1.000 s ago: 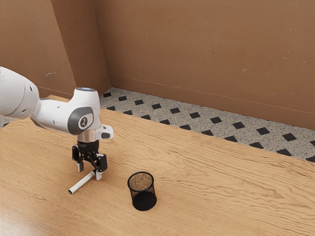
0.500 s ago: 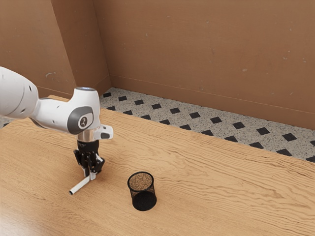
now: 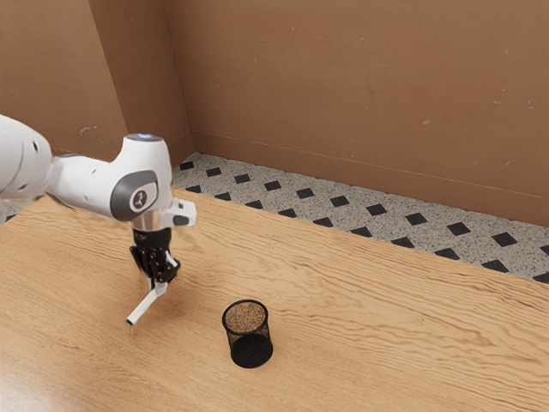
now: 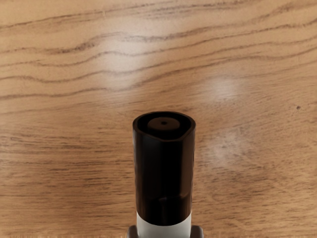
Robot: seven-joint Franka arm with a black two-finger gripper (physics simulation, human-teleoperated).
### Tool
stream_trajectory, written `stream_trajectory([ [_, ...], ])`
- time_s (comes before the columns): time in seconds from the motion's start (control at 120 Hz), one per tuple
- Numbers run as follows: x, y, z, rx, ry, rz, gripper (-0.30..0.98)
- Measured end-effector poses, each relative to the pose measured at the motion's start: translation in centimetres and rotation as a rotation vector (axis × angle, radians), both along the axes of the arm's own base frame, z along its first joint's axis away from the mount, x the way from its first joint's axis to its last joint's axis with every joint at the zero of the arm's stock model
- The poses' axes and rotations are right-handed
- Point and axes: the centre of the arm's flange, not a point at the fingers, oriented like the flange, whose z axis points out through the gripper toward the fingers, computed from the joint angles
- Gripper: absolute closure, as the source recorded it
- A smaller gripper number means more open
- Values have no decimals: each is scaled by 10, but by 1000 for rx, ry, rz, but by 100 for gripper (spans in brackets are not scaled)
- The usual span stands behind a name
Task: Put the marker into the pen holder.
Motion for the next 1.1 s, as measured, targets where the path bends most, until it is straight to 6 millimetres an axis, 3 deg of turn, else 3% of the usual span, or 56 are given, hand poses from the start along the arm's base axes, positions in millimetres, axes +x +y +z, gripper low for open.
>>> stream_trajectory([
  [0.175, -1, -78, 86, 49, -298, -198, 79],
  [0.275, -31, -132, 126, 99, -478, -336, 79],
  [0.458, -65, -178, 141, 64, -721, -389, 79],
  [0.592, -116, -228, 143, 23, -809, -407, 79],
  [0.7, -136, -249, 149, 0, -853, -368, 79],
  [0.917, -153, -258, 123, -34, -825, -231, 79],
  [1.1, -145, -251, 110, -21, -816, -170, 79],
])
